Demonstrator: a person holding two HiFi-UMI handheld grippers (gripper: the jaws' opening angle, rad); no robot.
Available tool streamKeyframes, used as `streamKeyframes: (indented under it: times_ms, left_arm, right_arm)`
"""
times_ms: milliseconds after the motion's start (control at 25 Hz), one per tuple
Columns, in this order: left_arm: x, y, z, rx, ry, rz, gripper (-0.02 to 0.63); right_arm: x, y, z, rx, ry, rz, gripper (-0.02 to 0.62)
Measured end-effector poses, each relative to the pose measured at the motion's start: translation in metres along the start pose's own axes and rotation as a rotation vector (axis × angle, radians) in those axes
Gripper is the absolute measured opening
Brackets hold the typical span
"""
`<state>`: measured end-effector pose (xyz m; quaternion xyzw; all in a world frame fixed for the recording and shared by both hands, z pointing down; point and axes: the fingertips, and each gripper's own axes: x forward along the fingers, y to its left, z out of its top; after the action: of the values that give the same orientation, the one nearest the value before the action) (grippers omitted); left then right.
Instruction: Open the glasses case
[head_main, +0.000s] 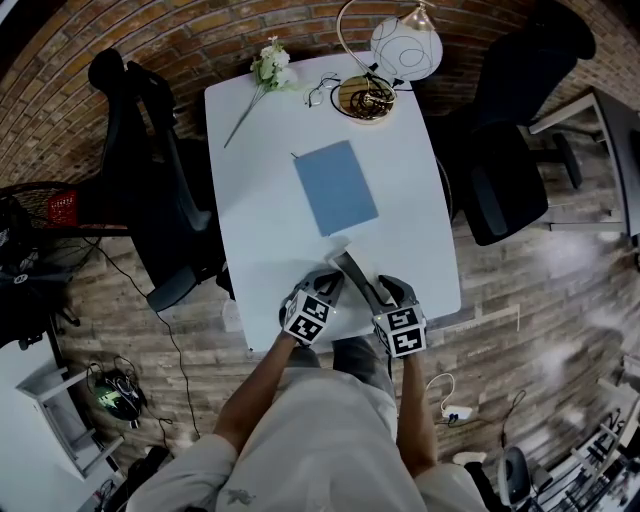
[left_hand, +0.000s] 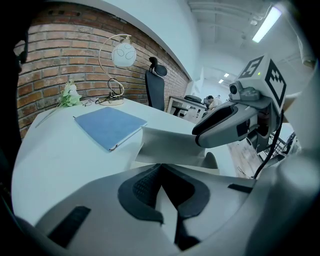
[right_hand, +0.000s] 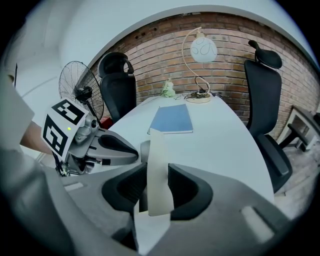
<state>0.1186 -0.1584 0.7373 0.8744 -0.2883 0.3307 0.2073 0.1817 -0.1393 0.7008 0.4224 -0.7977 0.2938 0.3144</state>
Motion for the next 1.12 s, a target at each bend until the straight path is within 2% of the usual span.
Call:
streamKeyframes:
  times_ms: [1120]
  left_arm:
    - [0.001,0.0,-0.001,-0.006,-0.007,0.016,0.003]
  right_arm:
    - [-0.009,-0.025,-0.01,0.056,-0.011,-0.044,0.084]
